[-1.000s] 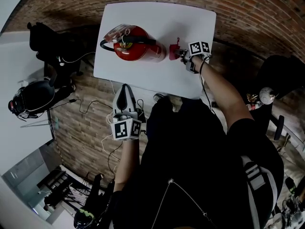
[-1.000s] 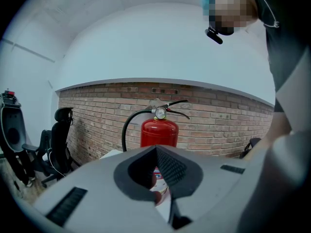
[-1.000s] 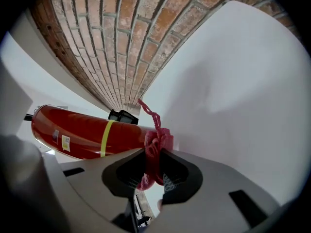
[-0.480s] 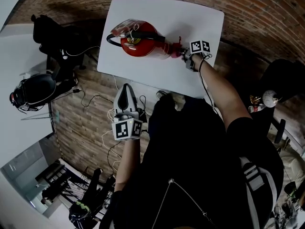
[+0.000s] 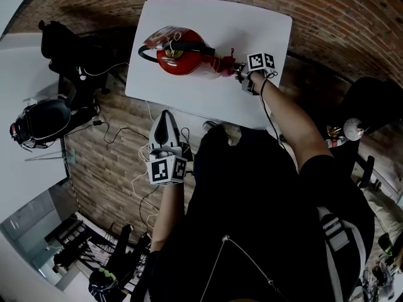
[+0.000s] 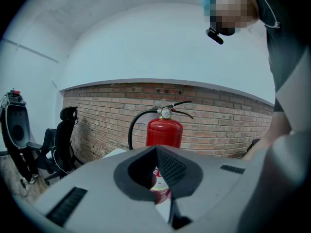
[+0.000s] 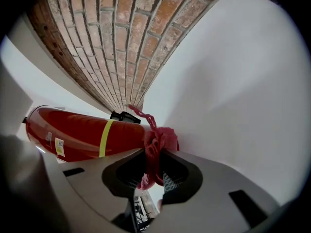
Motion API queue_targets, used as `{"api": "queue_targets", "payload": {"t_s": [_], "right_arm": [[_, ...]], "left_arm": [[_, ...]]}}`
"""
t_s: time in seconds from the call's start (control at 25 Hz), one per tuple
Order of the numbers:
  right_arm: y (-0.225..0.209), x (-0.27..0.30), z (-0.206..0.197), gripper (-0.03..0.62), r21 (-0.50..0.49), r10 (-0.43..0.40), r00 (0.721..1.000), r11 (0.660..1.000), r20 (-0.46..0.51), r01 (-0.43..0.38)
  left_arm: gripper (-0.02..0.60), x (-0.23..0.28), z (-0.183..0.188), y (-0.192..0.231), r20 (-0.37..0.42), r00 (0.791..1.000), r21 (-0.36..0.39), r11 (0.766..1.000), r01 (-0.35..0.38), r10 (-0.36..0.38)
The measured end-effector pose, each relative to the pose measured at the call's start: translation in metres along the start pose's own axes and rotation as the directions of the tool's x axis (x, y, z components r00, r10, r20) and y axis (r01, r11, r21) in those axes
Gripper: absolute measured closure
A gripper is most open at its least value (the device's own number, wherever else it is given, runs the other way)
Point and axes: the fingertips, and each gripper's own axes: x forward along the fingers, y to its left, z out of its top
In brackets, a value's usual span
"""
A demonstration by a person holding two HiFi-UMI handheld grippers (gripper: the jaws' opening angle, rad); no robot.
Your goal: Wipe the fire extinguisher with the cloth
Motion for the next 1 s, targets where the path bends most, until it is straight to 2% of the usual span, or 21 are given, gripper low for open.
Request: {"api": "queue_targets", "payload": {"t_s": [0.36, 1.0], "right_arm": [[0.024, -0.01, -0.003, 0.501, 0.009, 0.055, 0.998, 0.998, 0.02, -0.056], [0.069, -0.03, 0.004, 0.501, -0.021, 0.145, 0.988, 0.989, 0.057, -0.144]], "left_arm": [[0.574, 0.006, 0.004, -0.009, 0.015, 0.999, -0.003, 1.0, 0.029, -0.029], [0.574, 0.004, 0.005, -0.011, 0.017, 0.999, 0.003, 0.999, 0.033, -0.033]]}}
